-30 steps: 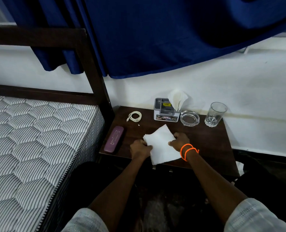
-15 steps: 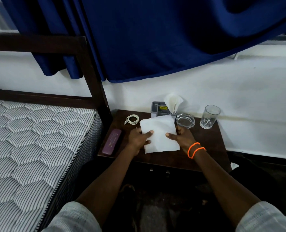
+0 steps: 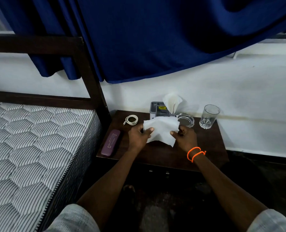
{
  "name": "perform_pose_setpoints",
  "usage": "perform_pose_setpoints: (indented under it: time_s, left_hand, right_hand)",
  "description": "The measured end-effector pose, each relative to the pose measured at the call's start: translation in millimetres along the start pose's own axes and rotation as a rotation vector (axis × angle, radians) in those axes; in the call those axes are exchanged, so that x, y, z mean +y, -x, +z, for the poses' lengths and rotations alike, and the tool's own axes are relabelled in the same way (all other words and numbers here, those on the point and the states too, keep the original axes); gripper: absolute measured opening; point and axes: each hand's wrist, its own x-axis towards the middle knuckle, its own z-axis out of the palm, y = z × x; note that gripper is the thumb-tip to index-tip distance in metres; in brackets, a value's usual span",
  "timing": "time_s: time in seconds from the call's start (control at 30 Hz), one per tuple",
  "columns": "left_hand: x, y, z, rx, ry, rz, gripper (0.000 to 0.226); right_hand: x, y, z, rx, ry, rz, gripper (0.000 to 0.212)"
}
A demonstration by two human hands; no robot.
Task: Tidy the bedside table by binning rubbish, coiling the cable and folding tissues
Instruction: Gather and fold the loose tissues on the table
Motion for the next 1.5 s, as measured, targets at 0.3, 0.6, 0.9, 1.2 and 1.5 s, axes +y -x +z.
perform_pose_setpoints:
  time_s: [0.3,0.6,0.9,1.2,1.5]
  left_hand:
    - [-6.0,-1.0,7.1,0.010,-0.108,0.019,0.030]
    - [-1.9,1.7,11.3,0.042,-0.068,-0.010,0.016]
    - [-5.7,6.5,6.3,0.001,-0.181,0.050,0.040]
    - [-8.9,6.8,3.1,-0.006,-0.288,0.184,0.046]
    - [-11.0,6.8,11.1,-0.034,-0.142,-0.037,0.034]
  right_hand:
    - [6.1,-2.7,11.1,-0.034,-0.027,0.102,0.032]
    - [5.3,-3.0,16.4,0.019,0.015,0.060,0.029]
    - [12.3,2.3,20.2,-0.094,-0.037,0.170,0.047]
    - [10.8,8.0,22.4,0.025,-0.011,0.105,0.039]
    - [15.4,6.0,20.7,0.000,-0.033,0.202,0.020]
